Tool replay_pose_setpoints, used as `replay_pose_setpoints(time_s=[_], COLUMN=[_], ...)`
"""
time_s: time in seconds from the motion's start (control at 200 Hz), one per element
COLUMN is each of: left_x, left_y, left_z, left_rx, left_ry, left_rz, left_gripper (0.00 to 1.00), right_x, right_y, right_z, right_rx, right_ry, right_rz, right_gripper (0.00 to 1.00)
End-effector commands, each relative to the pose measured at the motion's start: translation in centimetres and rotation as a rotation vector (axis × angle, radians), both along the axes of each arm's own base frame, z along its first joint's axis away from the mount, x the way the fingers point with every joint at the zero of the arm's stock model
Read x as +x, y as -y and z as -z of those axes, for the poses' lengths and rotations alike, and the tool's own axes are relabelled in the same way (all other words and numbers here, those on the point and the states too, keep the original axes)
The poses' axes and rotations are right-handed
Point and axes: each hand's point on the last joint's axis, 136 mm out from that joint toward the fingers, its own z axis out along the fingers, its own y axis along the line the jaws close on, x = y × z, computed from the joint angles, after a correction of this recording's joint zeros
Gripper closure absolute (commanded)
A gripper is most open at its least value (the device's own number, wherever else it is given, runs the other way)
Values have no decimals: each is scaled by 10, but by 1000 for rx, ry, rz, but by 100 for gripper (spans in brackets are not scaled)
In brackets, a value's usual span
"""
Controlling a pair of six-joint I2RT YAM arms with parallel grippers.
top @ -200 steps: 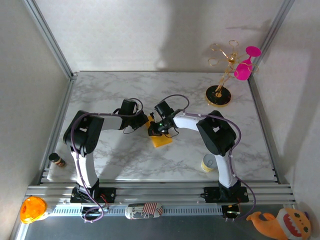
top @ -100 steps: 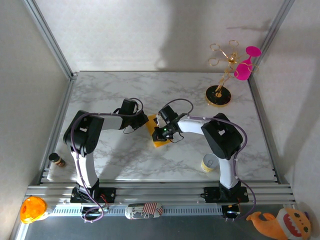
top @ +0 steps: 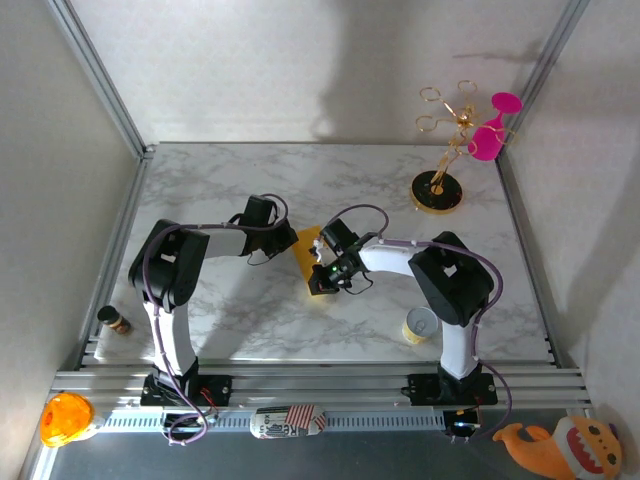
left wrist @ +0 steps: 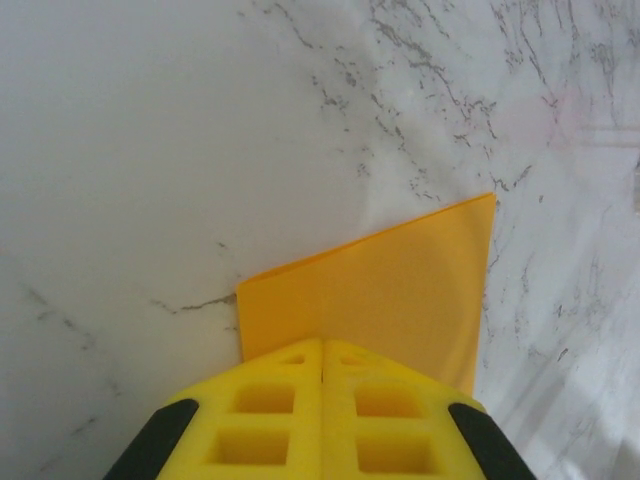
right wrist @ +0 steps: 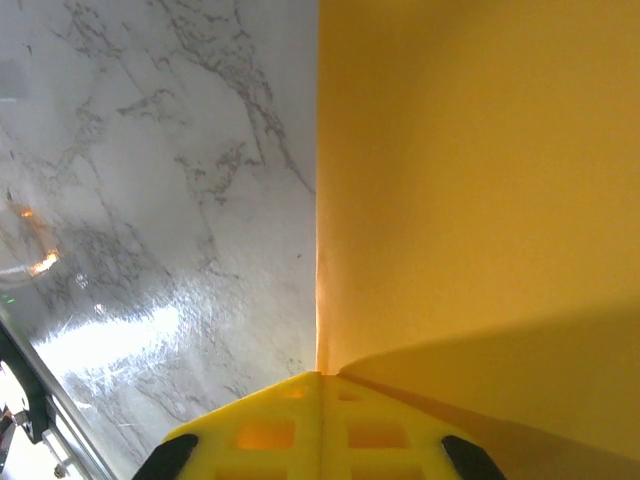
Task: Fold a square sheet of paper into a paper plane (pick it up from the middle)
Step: Fold the square sheet of paper in half at the center of the table.
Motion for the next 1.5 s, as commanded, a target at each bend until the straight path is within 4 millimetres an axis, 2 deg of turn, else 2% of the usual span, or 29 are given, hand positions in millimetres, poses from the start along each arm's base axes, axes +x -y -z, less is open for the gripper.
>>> replay_pose_setpoints(time_s=[0.0, 0.105, 0.361, 0.551, 0.736, 0.841, 0.916, 0.996, 1.057, 1.112, 1.167, 1.222, 1.272, 1.357, 1.497], left_x=[-9, -11, -12, -12, -10, -6, -2, 3, 8, 13, 18, 23, 28, 31, 20], left_y=[-9, -9, -9, -9, -9, -7, -3, 6, 13, 19, 24, 26, 21, 2, -25], left_z=[23, 24, 26, 28, 30, 29, 25, 13, 1, -14, -33, -56, -76, -98, -113], left_rx=[81, 83, 83, 88, 97, 98, 103, 101, 93, 83, 57, 27, 18, 38, 50], left_ry=[-57, -61, -66, -68, -69, -58, -35, 5, 35, 65, 95, 135, 174, 209, 245], left_rz=[4, 10, 10, 12, 17, 36, 63, 113, 148, 169, 173, 155, 95, -28, -180], left_gripper=[96, 96, 96, 96, 96, 96, 95, 93, 91, 89, 85, 81, 75, 68, 59], right_x=[9, 22, 36, 21, -15, -22, -9, 17, 41, 58, 82, 95, 102, 110, 111], right_y=[-14, -25, -35, -25, -5, 3, -5, -13, -9, -1, 17, 29, 36, 39, 28], right_z=[-35, -44, -9, 1, 8, 4, -15, -48, -65, -70, -67, -58, -50, -37, -15], right_rx=[61, 100, 36, 14, 6, -1, 44, 117, 143, 133, 100, 50, 5, -49, -51], right_ry=[79, 114, 62, 29, -41, -39, 10, 108, 185, 231, 262, 278, 293, 293, 211], right_rz=[-1, 15, 36, 12, -19, -21, -3, 50, 116, 170, 241, 272, 283, 283, 283], right_gripper=[100, 100, 100, 100, 100, 100, 100, 100, 99, 97, 96, 95, 94, 92, 90])
